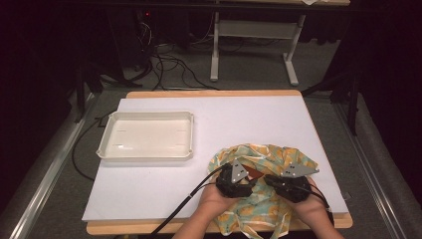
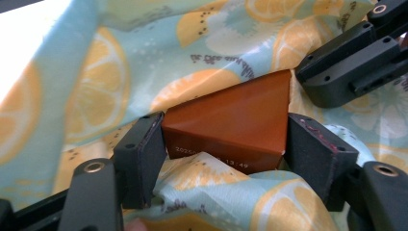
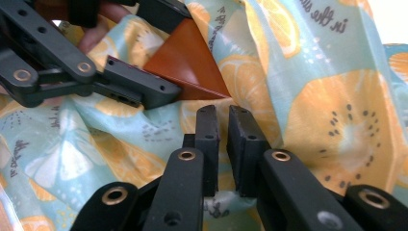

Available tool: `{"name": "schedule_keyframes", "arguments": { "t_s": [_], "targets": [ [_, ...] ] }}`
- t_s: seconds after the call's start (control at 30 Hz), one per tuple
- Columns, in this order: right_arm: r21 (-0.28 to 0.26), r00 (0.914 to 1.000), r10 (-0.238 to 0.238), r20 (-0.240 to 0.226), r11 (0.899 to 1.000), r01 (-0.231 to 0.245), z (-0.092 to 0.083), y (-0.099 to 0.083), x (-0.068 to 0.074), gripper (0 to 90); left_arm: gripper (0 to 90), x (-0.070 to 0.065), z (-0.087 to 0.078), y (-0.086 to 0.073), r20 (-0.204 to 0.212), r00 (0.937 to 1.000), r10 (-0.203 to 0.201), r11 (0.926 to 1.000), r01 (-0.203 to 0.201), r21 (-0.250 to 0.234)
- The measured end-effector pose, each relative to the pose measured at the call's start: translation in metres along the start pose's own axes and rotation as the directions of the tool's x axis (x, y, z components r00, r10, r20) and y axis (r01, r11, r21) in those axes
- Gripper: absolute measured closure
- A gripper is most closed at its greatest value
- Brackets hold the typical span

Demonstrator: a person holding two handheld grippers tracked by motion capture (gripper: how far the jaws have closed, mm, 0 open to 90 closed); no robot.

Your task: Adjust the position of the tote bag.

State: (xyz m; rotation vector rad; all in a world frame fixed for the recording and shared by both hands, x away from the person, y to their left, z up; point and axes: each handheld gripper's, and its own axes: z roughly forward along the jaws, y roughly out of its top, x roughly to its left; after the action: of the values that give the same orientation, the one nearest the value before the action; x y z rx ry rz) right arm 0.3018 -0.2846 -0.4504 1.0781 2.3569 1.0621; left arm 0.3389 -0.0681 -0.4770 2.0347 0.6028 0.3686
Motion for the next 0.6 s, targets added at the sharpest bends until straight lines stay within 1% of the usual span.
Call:
{"name": "schedule_keyframes", "arguments": {
  "t_s": [0.07, 0.1, 0.13, 0.17, 0.2, 0.3, 0.33, 0.37, 0.43, 0.5, 0.53, 0.6],
  "targets": [
    [-0.003, 1.0, 0.0, 0.001, 1.0, 0.0, 0.0, 0.0, 0.0, 82.5, 34.3, -0.002, 0.001, 0.001, 0.0, 0.9998, 0.019, 0.9998, -0.019, 0.005],
    [-0.008, 1.0, 0.003, 0.005, 1.0, -0.003, 0.0, 0.0, 0.0, 82.2, 35.3, -0.004, 0.002, 0.001, -0.002, 0.9992, 0.039, 0.9992, -0.039, 0.006],
    [-0.014, 1.0, 0.006, 0.007, 1.0, -0.006, -0.001, 0.0, -0.001, 81.9, 35.9, -0.004, 0.002, 0.002, -0.005, 0.9989, 0.046, 0.9989, -0.046, 0.006],
    [-0.016, 0.9999, 0.009, 0.011, 1.0, -0.008, -0.003, 0.0, -0.001, 81.4, 36.1, -0.004, 0.002, 0.002, -0.006, 0.9991, 0.043, 0.9991, -0.043, 0.008],
    [-0.028, 0.9998, 0.012, 0.017, 1.0, -0.012, -0.004, 0.0, -0.003, 80.4, 36.5, -0.005, 0.001, 0.002, -0.006, 0.9992, 0.039, 0.9992, -0.039, 0.009],
    [-0.05, 0.9989, 0.027, 0.039, 0.998, -0.025, -0.009, -0.001, -0.005, 76.7, 37.6, -0.006, -0.001, 0.002, -0.008, 0.9991, 0.043, 0.999, -0.042, 0.014],
    [-0.055, 0.9985, 0.027, 0.049, 0.998, -0.024, -0.01, -0.001, -0.005, 74.1, 37.8, -0.006, -0.003, 0.002, -0.009, 0.999, 0.044, 0.9988, -0.044, 0.02],
    [-0.062, 0.9976, 0.028, 0.063, 0.998, -0.024, -0.011, 0.0, -0.005, 70.1, 38.1, -0.007, -0.005, 0.001, -0.008, 0.9992, 0.04, 0.9991, -0.04, 0.017],
    [-0.078, 0.9955, 0.033, 0.089, 0.997, -0.027, -0.01, 0.001, -0.004, 63.4, 38.6, -0.008, -0.01, -0.001, -0.013, 0.9989, 0.045, 0.9988, -0.044, 0.018],
    [-0.082, 0.9924, 0.034, 0.118, 0.996, -0.024, -0.008, 0.005, -0.002, 59.4, 39.0, -0.01, -0.019, -0.005, -0.015, 0.9987, 0.05, 0.9986, -0.049, 0.022],
    [-0.082, 0.9919, 0.034, 0.122, 0.996, -0.024, -0.006, 0.007, -0.001, 57.3, 39.1, -0.01, -0.024, -0.008, -0.018, 0.9986, 0.05, 0.9985, -0.049, 0.024],
    [-0.082, 0.9921, 0.011, 0.125, 0.997, 0.0, -0.001, 0.012, 0.005, 55.2, 39.3, -0.011, -0.032, -0.012, -0.019, 0.9989, 0.043, 0.9987, -0.042, 0.028]
  ]
}}
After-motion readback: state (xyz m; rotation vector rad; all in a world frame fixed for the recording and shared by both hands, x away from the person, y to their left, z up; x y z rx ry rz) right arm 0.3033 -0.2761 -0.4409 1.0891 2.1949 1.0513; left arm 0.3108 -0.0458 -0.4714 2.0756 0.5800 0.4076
